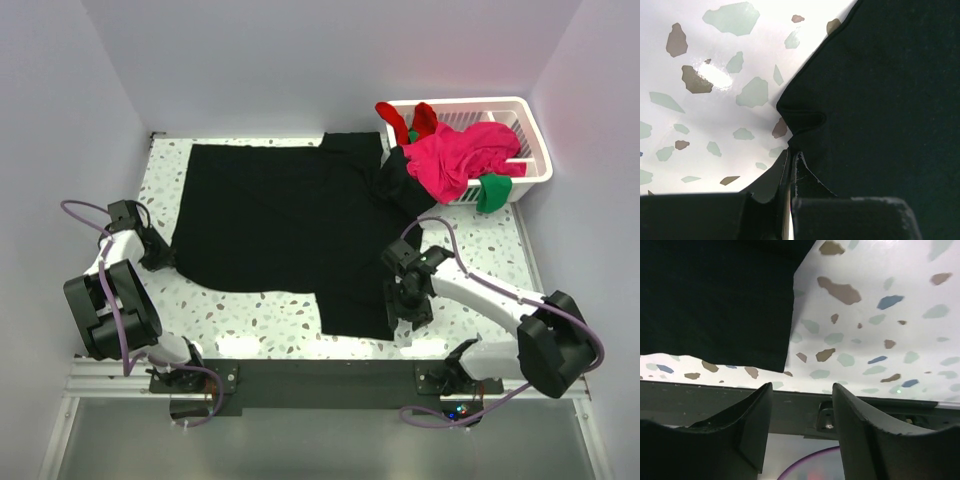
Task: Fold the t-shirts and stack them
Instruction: Flatten the tshirt out
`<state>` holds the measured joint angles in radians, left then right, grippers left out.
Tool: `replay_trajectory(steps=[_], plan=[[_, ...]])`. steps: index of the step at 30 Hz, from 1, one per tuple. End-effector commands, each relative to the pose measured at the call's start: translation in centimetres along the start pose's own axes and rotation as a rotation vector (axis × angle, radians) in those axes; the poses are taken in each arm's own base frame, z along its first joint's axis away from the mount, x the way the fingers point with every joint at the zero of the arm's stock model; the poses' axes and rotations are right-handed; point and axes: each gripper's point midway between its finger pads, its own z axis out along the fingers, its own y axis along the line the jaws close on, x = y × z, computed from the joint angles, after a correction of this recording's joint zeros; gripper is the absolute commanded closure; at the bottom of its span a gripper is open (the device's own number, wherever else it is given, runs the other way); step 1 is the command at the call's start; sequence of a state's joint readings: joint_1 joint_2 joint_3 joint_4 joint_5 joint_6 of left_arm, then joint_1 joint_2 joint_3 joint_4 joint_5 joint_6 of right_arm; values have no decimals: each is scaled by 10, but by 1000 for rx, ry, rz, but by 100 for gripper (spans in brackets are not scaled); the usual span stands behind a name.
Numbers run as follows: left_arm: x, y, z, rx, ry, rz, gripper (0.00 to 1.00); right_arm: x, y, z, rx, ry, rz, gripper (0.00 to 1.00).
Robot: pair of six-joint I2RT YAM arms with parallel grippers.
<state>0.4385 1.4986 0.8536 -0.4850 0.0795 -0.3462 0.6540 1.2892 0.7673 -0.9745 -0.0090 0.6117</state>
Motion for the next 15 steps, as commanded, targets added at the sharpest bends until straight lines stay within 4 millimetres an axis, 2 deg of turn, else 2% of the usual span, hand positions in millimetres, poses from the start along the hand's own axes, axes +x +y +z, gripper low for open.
replay_trajectory(steps=[1,3,8,15], plan=[[-12,-4,-6,33,-47,24,100,-6,27,10,-141,-23,38,47],[-13,-5,-6,37,-49,23,100,-1,27,16,-148,-2,38,48],[-11,-4,-5,35,-40,20,100,0,31,30,-175,2,26,49],[-9,-3,-5,32,-36,18,100,3,37,44,-195,37,19,54]])
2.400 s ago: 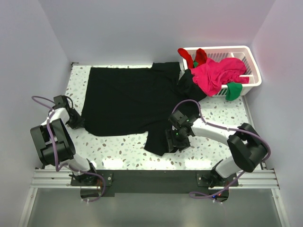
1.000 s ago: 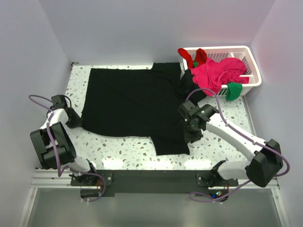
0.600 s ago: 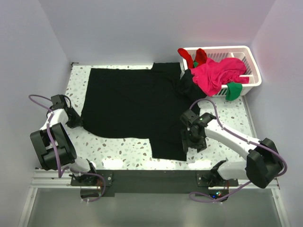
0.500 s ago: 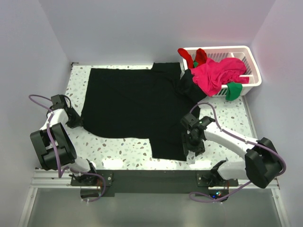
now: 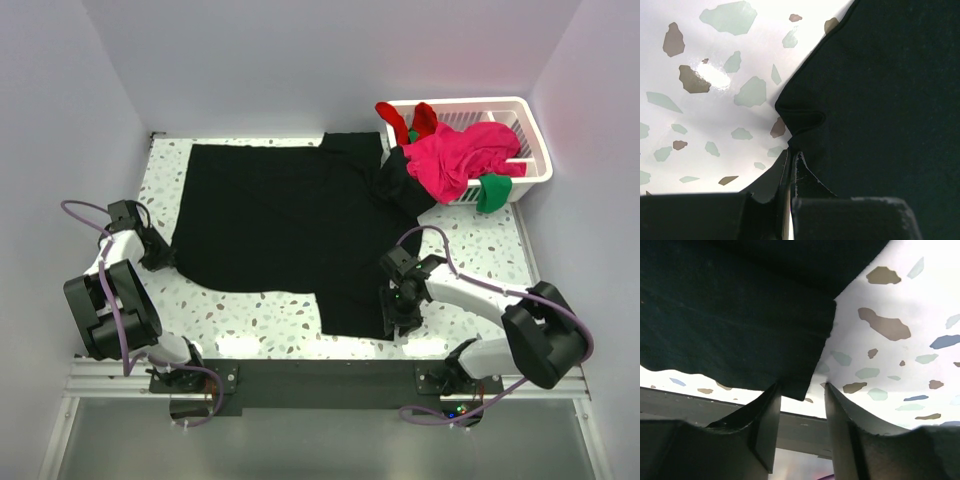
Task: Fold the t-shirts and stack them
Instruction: Flatten the tshirt out
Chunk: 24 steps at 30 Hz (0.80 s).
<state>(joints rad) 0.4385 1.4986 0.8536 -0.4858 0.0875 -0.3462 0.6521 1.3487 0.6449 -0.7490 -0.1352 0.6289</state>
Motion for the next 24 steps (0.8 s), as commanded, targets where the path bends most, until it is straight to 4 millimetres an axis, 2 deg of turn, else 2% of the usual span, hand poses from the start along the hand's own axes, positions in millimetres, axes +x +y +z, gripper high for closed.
replay_trajectory(steps=[1,3,4,7,8,11,17,21,23,24], plan=[[-9,-2,-5,26,-37,19,100,-1,15,13,-77,5,1,58],[-8,-2,-6,26,-35,17,100,1,15,15,-81,13,0,63],[-8,-2,-6,26,-35,17,100,4,15,17,-84,27,1,70],[-6,-2,-5,25,-32,12,100,6,19,17,-109,36,-7,81],[-6,-2,-6,27,-32,10,100,9,22,16,-126,44,-8,88],[-6,-2,-6,26,-35,9,100,12,25,14,-148,58,-14,100],[-6,-3,-11,28,-31,-5,100,24,21,0,-151,88,-28,100],[-10,-5,-25,26,-48,-23,100,38,18,-24,-147,122,-44,100],[-13,-5,-35,24,-69,-41,100,36,26,-42,-181,106,-57,100],[-15,-5,-39,23,-80,-48,100,42,24,-49,-175,129,-54,100]])
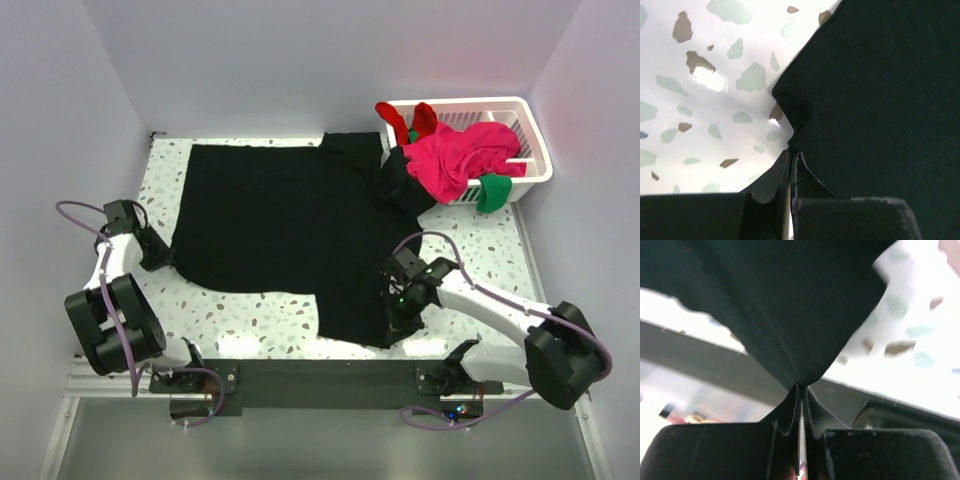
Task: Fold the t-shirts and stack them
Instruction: Flatten the tshirt out, then fold the tshirt
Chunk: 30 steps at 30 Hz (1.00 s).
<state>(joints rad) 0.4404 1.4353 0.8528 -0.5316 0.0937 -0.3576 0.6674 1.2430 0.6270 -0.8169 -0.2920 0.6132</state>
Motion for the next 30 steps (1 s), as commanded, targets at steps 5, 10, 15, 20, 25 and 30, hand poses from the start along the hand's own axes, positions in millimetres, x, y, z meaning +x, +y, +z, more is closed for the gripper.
replay_trajectory(steps=[5,10,15,20,25,30], plan=[[-20,2,-47,-15,-119,-55,100,26,21,-60,-72,50,-41,100],[-18,4,-72,-21,-172,-74,100,37,25,-80,-90,65,-37,100],[-25,13,-101,-75,-248,-60,100,44,31,-97,-108,72,-30,100],[-12,22,-107,-112,-226,-55,100,50,33,-106,-114,85,-27,100],[-13,21,-110,-108,-236,-43,100,25,35,-120,-53,-23,-11,100],[-19,3,-97,-16,-222,-38,100,-25,43,-127,13,-149,-2,100]])
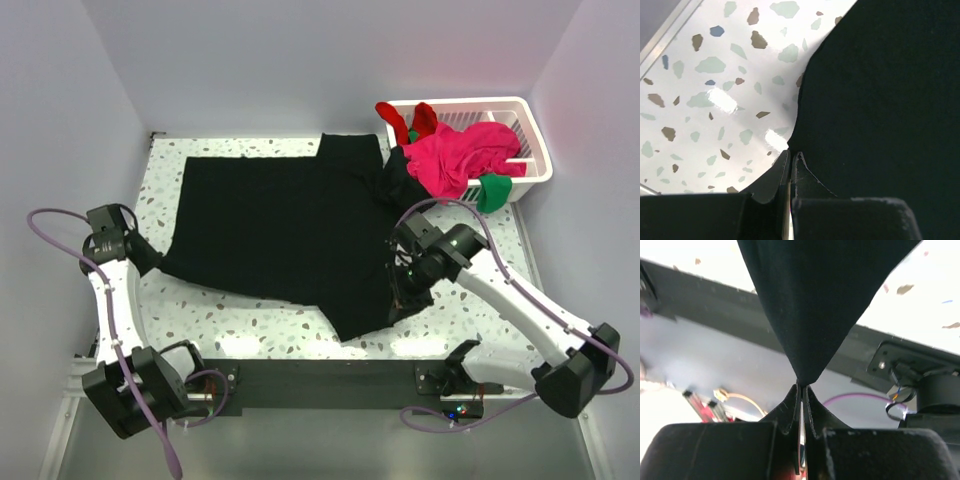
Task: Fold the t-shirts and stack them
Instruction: Fold the tshirt
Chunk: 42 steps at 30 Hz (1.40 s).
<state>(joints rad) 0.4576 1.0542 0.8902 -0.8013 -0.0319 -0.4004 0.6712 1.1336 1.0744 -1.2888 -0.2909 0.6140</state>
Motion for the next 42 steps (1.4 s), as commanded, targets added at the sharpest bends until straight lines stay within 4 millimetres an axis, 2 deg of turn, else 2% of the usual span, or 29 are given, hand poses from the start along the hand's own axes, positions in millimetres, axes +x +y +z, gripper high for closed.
replay_trajectory(steps=[1,3,5,6,11,12,14,15,17,18,19,21,23,24,26,33,38,42], plan=[[-16,-15,4,71,-29,9,100,-38,2,-4,62,-97,24,100],[-17,-19,11,88,-8,13,100,-64,10,-4,43,-143,36,100],[-15,-21,18,92,21,22,100,-82,12,-5,39,-172,42,100],[-18,-24,20,103,20,22,100,-99,13,-5,38,-195,51,100],[-27,-34,33,138,42,40,100,-153,15,-13,44,-284,65,100],[-31,-39,33,155,41,42,100,-170,16,-14,51,-306,62,100],[-33,-41,39,157,60,49,100,-186,16,-17,65,-327,61,100],[-40,-45,39,167,51,52,100,-199,20,-25,61,-357,49,100],[-43,-48,45,172,66,50,100,-216,18,-20,82,-354,53,100],[-50,-52,44,189,55,53,100,-229,20,-30,78,-389,48,100],[-53,-54,46,193,58,50,100,-238,17,-24,93,-377,53,100],[-59,-61,53,211,69,48,100,-255,17,-35,94,-412,52,100],[-67,-67,59,225,77,47,100,-270,11,-30,110,-405,60,100],[-69,-70,62,234,82,48,100,-279,13,-36,105,-424,59,100],[-76,-74,68,240,84,47,100,-292,5,-31,121,-416,67,100],[-84,-98,83,300,99,77,100,-326,-9,-40,151,-450,78,100],[-80,-107,96,304,130,104,100,-336,-20,-47,176,-467,89,100],[-80,-107,105,279,132,102,100,-342,-20,-43,160,-469,85,100]])
